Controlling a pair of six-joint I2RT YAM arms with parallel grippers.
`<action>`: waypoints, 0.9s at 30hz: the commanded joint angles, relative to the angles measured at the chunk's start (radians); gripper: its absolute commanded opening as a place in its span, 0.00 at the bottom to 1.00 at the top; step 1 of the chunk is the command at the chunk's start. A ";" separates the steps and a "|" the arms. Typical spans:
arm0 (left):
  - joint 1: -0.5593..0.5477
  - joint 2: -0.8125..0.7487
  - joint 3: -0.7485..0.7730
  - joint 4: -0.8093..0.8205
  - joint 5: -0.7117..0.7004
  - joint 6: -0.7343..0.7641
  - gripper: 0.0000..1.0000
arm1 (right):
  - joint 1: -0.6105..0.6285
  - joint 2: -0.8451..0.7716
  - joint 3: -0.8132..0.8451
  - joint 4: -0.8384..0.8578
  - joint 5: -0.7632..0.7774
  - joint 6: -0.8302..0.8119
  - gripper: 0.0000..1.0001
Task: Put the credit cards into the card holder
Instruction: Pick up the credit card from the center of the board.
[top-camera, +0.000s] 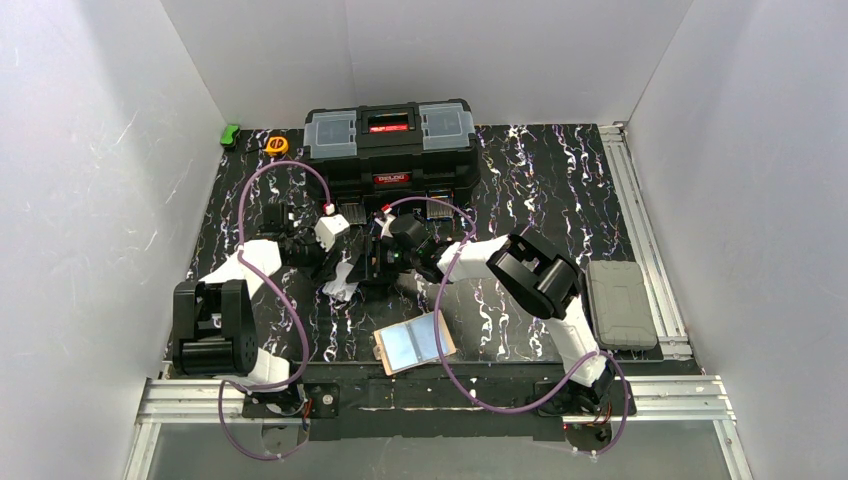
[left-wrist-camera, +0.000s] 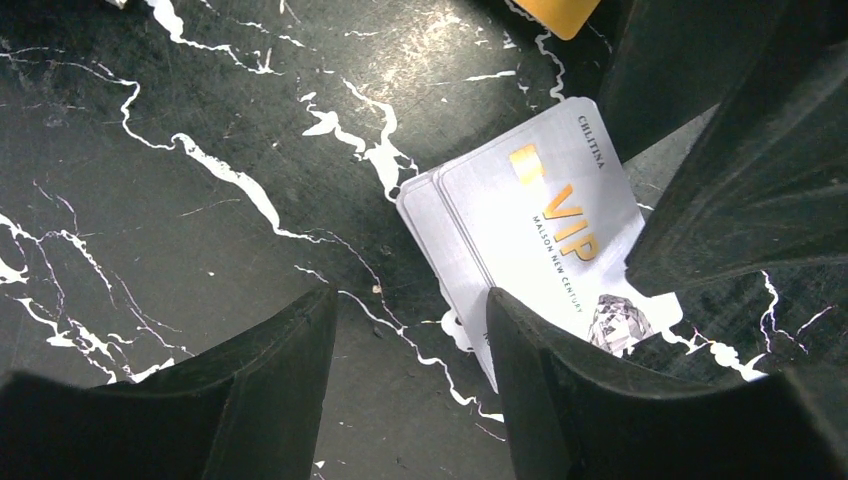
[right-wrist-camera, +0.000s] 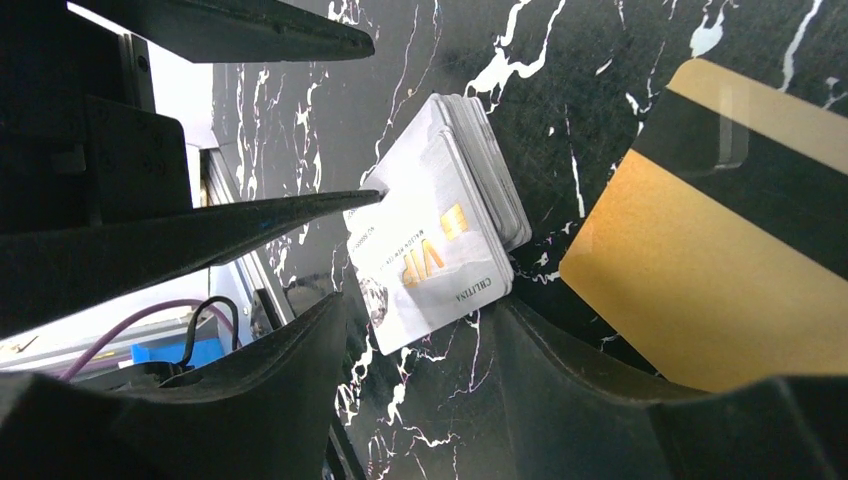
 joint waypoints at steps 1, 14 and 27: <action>-0.012 -0.025 -0.035 -0.070 -0.009 0.035 0.56 | -0.004 0.024 0.032 0.040 -0.019 0.014 0.62; -0.052 -0.023 -0.027 -0.101 0.012 0.079 0.55 | -0.004 0.012 0.018 0.042 -0.021 0.019 0.37; -0.051 -0.012 -0.014 -0.105 -0.025 0.078 0.54 | -0.018 -0.013 -0.023 0.034 -0.033 0.015 0.12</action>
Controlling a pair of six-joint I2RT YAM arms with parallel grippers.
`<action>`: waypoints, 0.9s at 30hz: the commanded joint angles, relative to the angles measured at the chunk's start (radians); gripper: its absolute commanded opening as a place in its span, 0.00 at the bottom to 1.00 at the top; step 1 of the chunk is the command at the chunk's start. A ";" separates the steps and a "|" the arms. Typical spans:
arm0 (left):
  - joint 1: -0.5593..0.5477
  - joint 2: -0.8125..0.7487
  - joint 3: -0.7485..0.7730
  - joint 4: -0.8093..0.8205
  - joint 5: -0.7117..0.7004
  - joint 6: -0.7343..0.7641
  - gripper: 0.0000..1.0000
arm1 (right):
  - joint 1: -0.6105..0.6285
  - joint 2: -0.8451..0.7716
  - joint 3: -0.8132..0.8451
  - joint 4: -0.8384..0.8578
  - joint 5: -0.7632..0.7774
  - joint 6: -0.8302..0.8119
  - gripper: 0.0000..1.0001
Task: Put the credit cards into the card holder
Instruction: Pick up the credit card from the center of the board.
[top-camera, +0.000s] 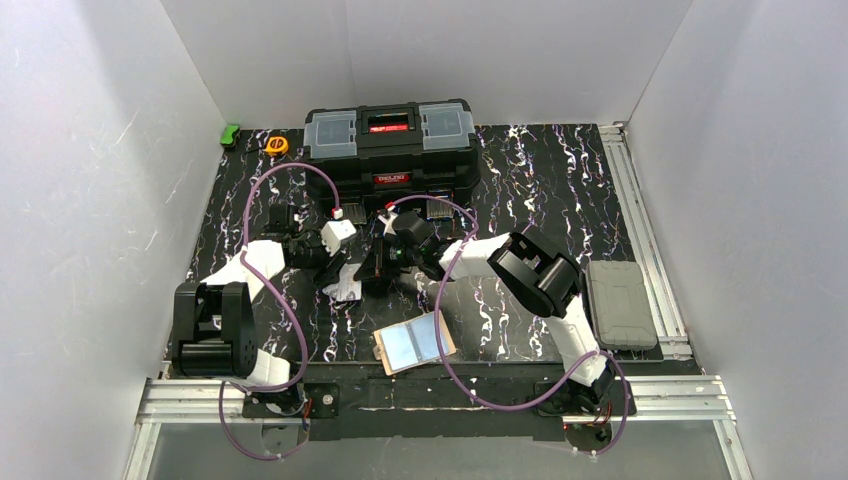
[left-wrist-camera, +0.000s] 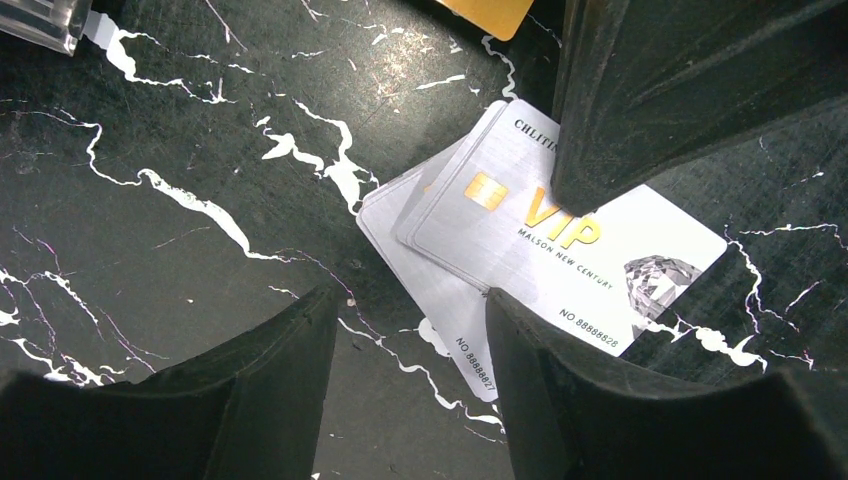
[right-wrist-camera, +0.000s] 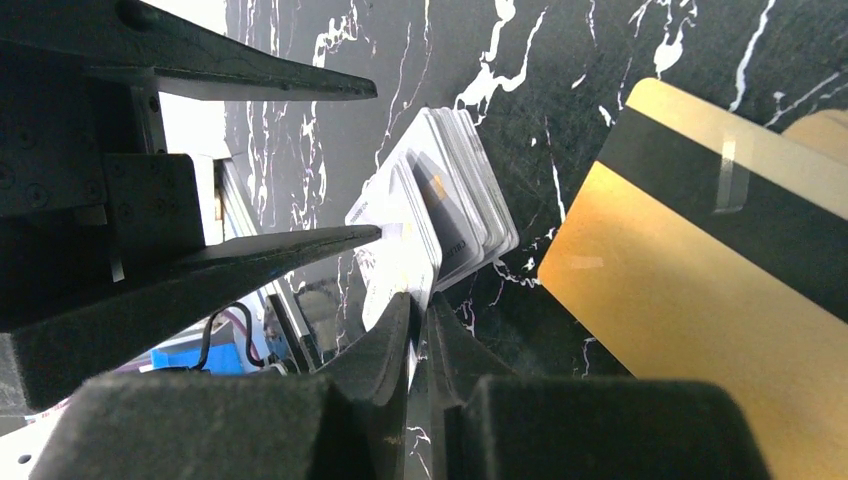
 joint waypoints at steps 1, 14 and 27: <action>-0.008 0.002 -0.007 -0.073 -0.030 0.000 0.54 | -0.001 -0.025 -0.034 0.023 -0.016 -0.016 0.12; 0.014 -0.038 0.098 -0.163 0.038 -0.035 0.55 | -0.031 -0.175 -0.184 0.129 -0.056 -0.040 0.01; 0.046 -0.144 0.197 -0.367 0.278 0.049 0.62 | -0.076 -0.331 -0.307 0.232 -0.211 -0.077 0.01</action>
